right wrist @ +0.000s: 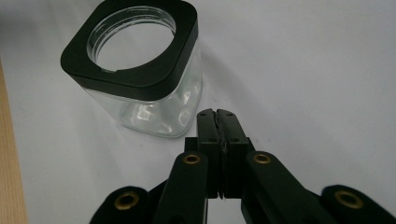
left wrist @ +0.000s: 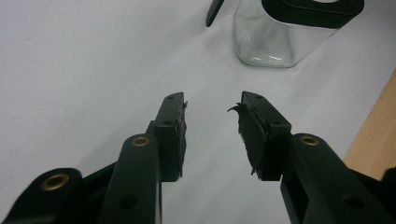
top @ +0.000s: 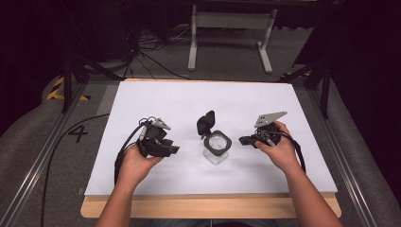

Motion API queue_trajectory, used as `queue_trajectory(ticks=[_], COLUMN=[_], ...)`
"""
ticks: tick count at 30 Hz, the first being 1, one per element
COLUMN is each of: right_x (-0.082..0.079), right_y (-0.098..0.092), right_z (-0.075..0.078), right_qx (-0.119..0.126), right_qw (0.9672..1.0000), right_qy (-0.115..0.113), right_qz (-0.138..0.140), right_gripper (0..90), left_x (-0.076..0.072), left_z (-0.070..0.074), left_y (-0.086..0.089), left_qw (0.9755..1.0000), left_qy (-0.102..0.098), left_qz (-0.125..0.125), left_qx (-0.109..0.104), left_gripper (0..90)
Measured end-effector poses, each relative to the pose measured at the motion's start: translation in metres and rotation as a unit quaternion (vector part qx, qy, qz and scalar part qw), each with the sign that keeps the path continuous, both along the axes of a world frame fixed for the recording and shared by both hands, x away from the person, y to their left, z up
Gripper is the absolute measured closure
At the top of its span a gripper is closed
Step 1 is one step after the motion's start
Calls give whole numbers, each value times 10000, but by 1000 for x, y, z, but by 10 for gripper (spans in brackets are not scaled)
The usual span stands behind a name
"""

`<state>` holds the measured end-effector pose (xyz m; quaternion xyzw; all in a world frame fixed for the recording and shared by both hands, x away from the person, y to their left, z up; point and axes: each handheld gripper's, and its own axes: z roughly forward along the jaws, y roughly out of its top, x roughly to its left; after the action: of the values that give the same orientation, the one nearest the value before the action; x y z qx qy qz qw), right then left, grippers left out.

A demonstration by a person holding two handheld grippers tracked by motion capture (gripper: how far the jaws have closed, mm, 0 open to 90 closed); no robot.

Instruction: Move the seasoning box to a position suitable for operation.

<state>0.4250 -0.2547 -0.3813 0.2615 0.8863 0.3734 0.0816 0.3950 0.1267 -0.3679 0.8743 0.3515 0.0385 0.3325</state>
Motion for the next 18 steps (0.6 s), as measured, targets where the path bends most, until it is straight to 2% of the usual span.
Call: queue_trajectory(ticks=[11, 14, 18], right_x=[6, 6, 7], right_y=[25, 30, 30], right_z=[-12, -15, -19], right_qx=[-127, -345, -289], right_qw=[9992, 9988, 9990], right_qy=[81, 32, 99], right_qz=[363, 337, 336], right_gripper=[900, 900, 900], left_x=[-1, -1, -1], left_z=[1, 0, 0], left_y=[0, -1, -2], left_qw=[10000, 10000, 10000], left_qy=[25, 7, 11], left_qz=[-40, -36, -39], left_qx=[-2, 9, 15], left_gripper=[597, 595, 592])
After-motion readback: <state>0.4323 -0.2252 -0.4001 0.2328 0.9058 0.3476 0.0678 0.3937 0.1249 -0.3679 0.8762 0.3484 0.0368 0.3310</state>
